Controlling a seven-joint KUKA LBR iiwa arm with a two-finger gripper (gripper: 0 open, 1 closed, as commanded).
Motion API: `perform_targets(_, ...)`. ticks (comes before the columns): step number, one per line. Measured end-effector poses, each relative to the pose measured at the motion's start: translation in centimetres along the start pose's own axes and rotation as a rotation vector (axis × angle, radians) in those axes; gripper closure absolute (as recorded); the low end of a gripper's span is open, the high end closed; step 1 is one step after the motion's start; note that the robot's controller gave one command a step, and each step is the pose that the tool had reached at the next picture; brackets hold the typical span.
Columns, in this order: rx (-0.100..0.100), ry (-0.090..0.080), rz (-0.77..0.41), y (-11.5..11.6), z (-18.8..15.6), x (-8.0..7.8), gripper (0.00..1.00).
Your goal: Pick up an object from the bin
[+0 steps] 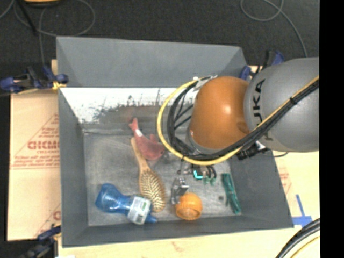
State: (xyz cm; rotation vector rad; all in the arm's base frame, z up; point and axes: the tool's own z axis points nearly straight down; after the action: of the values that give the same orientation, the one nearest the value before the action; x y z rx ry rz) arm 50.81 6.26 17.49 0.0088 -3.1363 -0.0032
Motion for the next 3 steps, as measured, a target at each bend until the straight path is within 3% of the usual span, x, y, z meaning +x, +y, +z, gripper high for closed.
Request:
perform_targets(1, -0.001, -0.008, 0.002, 0.0, -0.4, -0.2, 0.00)
perform_targets(2, 0.005, -0.011, -0.297, 1.0, 1.5, -2.9, 0.00)
perform_targets(3, 0.006, -0.007, -0.729, 1.4, 3.7, -3.9, 0.00)
